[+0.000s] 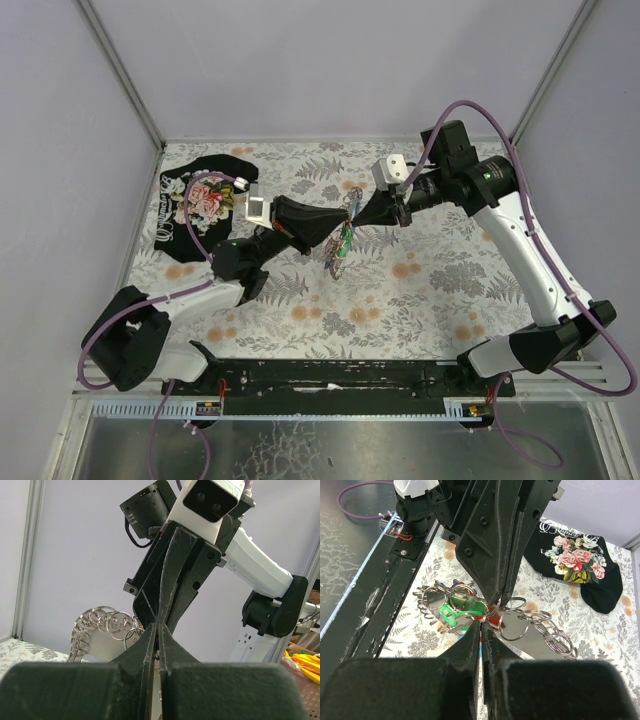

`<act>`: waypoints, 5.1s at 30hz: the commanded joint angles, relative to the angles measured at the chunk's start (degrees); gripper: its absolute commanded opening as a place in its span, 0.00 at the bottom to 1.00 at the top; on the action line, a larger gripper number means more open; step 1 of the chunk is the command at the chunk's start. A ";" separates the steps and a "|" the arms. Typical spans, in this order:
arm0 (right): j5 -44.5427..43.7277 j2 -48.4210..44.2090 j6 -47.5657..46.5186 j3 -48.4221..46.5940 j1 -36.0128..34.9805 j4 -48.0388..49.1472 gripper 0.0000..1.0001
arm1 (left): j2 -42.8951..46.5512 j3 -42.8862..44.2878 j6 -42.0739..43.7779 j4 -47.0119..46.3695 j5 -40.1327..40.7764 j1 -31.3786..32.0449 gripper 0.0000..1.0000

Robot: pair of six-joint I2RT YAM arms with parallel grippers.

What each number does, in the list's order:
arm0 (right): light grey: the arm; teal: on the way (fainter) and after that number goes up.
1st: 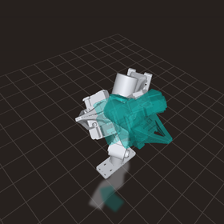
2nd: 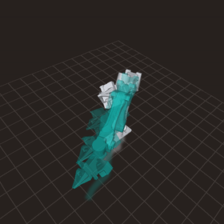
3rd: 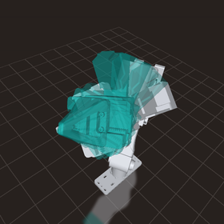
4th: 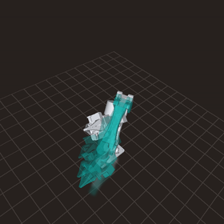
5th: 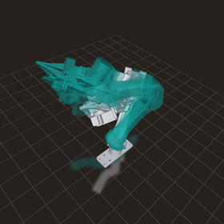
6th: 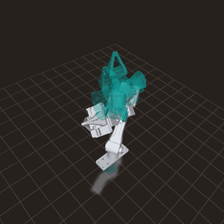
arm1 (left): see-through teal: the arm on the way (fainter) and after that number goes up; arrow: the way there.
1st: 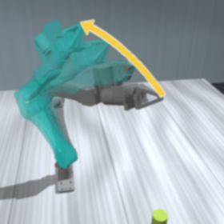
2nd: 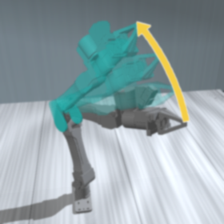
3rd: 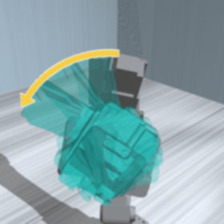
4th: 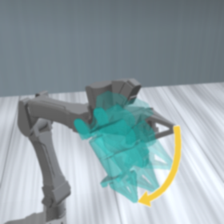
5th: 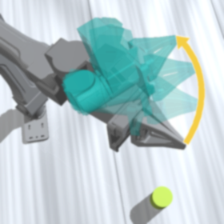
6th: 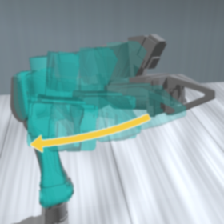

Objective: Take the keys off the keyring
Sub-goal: Remove the key from the keyring.

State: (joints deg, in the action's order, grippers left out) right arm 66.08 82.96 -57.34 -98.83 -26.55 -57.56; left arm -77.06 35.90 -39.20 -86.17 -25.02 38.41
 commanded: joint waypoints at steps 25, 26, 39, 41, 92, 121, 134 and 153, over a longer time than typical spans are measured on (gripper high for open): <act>7.93 -1.31 22.35 3.39 1.63 13.72 0.34 | -1.19 1.80 -1.69 -5.94 0.57 -0.53 0.00; 7.92 -1.23 22.81 3.71 1.66 14.29 0.34 | -1.29 1.80 -1.65 -5.96 0.77 -0.53 0.00; 5.99 -1.22 26.67 5.84 0.81 17.80 0.22 | -1.51 1.55 -1.58 -5.94 1.87 -0.44 0.00; 5.82 -1.22 26.88 5.99 0.80 17.96 0.17 | -1.42 1.48 -1.50 -5.96 1.83 -0.44 0.00; -50.73 11.63 -3.04 -7.64 -9.31 -26.56 0.00 | -11.60 -6.56 32.66 -4.93 -2.11 6.64 0.46; -47.33 12.01 -1.97 -9.31 -9.58 -26.55 0.00 | -22.54 1.68 28.35 -5.64 -6.10 7.70 0.28; -46.50 11.99 -1.74 -9.53 -9.58 -26.58 0.00 | -23.52 1.62 28.21 -5.60 -6.62 7.67 0.25; -45.38 12.05 -1.70 -8.83 -9.58 -26.47 0.00 | -23.70 2.17 27.25 -5.59 -7.30 7.69 0.19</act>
State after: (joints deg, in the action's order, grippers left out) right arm 19.18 95.83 -59.59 -105.69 -35.59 -83.53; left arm -100.71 36.91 -11.75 -87.53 -31.24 45.74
